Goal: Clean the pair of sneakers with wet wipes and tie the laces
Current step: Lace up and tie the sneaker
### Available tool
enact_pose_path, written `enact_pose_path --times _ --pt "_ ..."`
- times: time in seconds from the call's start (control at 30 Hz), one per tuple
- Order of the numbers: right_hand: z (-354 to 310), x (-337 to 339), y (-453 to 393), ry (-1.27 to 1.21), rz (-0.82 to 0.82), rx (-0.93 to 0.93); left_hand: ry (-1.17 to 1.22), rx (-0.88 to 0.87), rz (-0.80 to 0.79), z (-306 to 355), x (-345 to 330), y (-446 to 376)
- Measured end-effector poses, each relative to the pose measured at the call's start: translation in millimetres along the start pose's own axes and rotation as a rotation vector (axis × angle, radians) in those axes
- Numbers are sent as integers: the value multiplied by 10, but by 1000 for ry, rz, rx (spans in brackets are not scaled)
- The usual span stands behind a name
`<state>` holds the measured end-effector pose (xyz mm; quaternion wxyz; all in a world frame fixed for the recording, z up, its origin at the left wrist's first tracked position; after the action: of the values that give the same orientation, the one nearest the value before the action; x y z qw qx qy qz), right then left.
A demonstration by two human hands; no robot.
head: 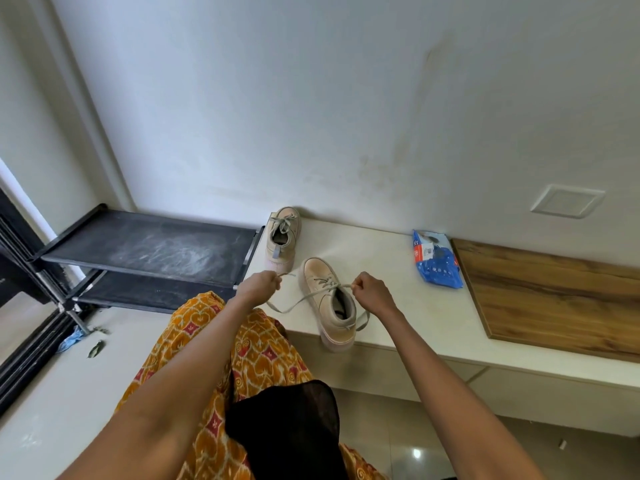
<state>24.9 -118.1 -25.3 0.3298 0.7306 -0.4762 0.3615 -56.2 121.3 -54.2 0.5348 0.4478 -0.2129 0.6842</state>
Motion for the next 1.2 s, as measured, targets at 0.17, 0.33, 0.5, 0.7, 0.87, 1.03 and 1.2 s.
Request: enact_pose_path --times 0.17,0.33,0.5,0.7,0.87,1.03,1.2 --pt "26 -76 60 -169 -14 -41 -29 -39 -59 32 -183 61" --pt "82 -150 132 -316 31 -73 -27 -183 -38 486 -302 76" --pt "-7 -250 182 -324 125 -89 126 -240 66 654 -332 65" --pt "-97 -417 142 -349 115 -90 192 -203 221 498 -185 93" --pt "-54 -370 122 -305 88 -68 57 -232 192 508 -138 69" --pt "-92 -315 156 -173 68 28 80 -141 47 532 -199 81" --pt "-53 -174 123 97 122 88 138 -105 35 518 -208 107"
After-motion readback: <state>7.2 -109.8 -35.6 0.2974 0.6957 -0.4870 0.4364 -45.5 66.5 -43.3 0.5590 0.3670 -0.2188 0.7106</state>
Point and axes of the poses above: each hand's wrist, its own y-axis away from the middle knuckle, its own x-axis out of the back of the hand, z = x × y, the point moved 5 cm from there along -y, towards the middle knuckle, and after that the axes turned 2 degrees about z, right-handed, at the moved point
